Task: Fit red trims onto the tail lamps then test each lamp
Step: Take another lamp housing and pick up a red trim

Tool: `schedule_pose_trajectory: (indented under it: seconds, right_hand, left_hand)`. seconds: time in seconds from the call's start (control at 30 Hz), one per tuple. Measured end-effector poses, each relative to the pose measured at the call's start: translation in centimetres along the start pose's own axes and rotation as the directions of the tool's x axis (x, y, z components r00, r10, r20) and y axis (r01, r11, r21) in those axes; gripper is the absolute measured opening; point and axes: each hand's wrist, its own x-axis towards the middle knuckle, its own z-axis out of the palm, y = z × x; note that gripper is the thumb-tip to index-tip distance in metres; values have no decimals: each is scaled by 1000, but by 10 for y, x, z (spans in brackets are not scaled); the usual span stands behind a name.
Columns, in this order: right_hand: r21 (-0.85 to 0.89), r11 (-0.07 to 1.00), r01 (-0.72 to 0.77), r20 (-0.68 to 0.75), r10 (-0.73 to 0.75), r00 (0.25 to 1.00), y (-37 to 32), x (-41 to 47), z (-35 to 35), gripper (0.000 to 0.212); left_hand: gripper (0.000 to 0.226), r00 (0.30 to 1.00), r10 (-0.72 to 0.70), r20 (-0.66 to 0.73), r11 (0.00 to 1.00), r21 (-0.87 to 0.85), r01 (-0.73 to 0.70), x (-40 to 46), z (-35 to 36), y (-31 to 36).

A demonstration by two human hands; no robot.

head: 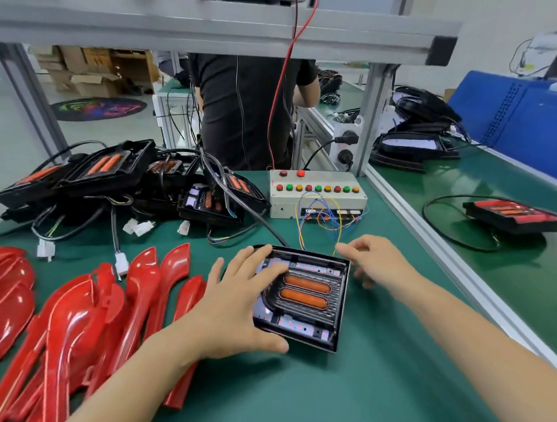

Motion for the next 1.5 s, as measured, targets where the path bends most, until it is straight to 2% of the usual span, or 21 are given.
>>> schedule_pose_trajectory:
  seconds: [0.07,0.17,0.2,0.27,0.33,0.4,0.53,0.67,0.73,0.8,1.0,1.17,1.23,1.3,1.33,1.37,1.43,1.5]
  right_hand:
    - [-17,998,-53,87,54,995,-1,5,7,25]
    - [32,999,-30,149,25,989,-3,13,17,20]
    - [44,999,-11,119,6,993,-3,17,19,22]
    - [-12,1000,14,-39,-15,999,-1,27,17,19]
    - [-116,993,-11,-228,-16,973,1,38,9,14]
    - [-138,990,-42,-311,-2,950,3,47,-1,11]
    - [-227,969,-102,-219,51,974,2,63,-5,37]
    - [-352,935,45,-66,-72,995,-5,72,11,34]
    - [-372,924,86,-54,-114,992,-8,77,18,39]
    - [-363,929,75,-90,-115,989,-11,82,22,45]
    - [-466,884,17,-162,-105,981,-21,93,29,40]
    - [-448,889,93,-139,-172,975,-13,92,23,25]
    - [-447,890,92,-221,-209,953,-4,91,10,30]
    - [-463,886,35,-354,-221,909,2,90,-7,34]
    - [-461,887,6,-373,-200,906,3,89,-15,34]
    - [-451,892,-5,-330,-162,930,3,89,-22,38]
    - [-416,909,33,-65,-66,996,1,85,-30,61]
    - [-287,956,60,195,-3,981,-5,75,-36,82]
  left_hand:
    - [99,999,38,-1,999,21,-38,-1,-1,2]
    - [92,999,54,4,998,11,-54,-1,-4,2]
    - [91,998,66,12,998,19,-66,-1,-5,1]
    - [90,996,91,19,995,26,-92,-2,-8,-2]
    - [89,995,99,12,995,2,-99,-3,-9,-5]
    - [88,995,99,6,995,0,-99,-4,-10,-6]
    - [87,996,93,-4,995,46,-92,-5,-7,-6]
    - [87,996,87,4,995,46,-87,-6,-7,-6]
    - [88,996,86,26,994,59,-87,-7,-8,-7]
    - [88,996,86,36,994,69,-88,-6,-7,-9]
    - [87,994,101,39,991,84,-104,-4,-7,-10]
    - [83,992,120,44,992,42,-122,-6,-13,-12]
    - [80,990,133,41,991,-18,-133,-7,-16,-14]
    - [77,988,147,36,988,-62,-144,-8,-18,-15]
    - [77,988,152,34,986,-79,-149,-9,-19,-15]
    - [77,987,155,29,984,-96,-152,-9,-19,-15]
    - [77,987,158,12,980,-123,-156,-10,-20,-15]
    - [77,987,159,-2,978,-137,-158,-10,-20,-14]
